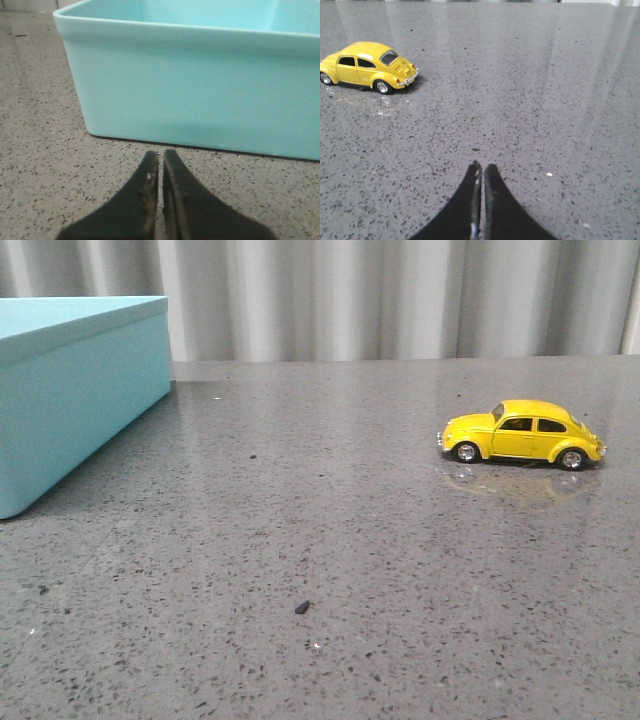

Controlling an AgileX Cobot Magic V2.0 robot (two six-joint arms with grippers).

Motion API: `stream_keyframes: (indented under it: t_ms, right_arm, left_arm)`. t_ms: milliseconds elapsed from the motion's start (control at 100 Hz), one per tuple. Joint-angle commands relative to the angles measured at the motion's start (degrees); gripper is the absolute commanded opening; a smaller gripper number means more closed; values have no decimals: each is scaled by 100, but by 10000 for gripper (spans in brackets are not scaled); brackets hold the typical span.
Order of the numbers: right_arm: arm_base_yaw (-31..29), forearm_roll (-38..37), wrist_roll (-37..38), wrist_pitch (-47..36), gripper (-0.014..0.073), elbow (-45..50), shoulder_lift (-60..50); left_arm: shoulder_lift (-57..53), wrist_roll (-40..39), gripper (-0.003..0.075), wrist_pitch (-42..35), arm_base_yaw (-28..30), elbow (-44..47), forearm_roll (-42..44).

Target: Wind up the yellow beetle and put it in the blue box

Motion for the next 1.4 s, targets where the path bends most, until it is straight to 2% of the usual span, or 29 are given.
stream_keyframes:
  t_ms: [0, 680, 1070, 1190, 1310, 1390]
  right_arm:
    - [-26, -36, -47, -577, -62, 129, -109]
    - [-26, -36, -47, -712, -62, 129, -109]
    - [-26, -36, 11, -1322, -62, 129, -109]
    - [-26, -36, 11, -1687, -62, 129, -109]
    - [-26, -36, 11, -1522, -62, 65, -87]
    - [-26, -36, 11, -1405, -62, -67, 34]
  left_arm:
    - [-187, -52, -21, -497, 9, 153, 30]
    - [-187, -52, -21, -700, 9, 153, -17]
    - [-187, -52, -21, -1039, 9, 153, -135]
    - [-187, -52, -21, -1283, 9, 153, -135]
    - [-187, -52, -21, -1861, 9, 153, -135]
    - [-175, -89, -21, -1987, 9, 82, -285]
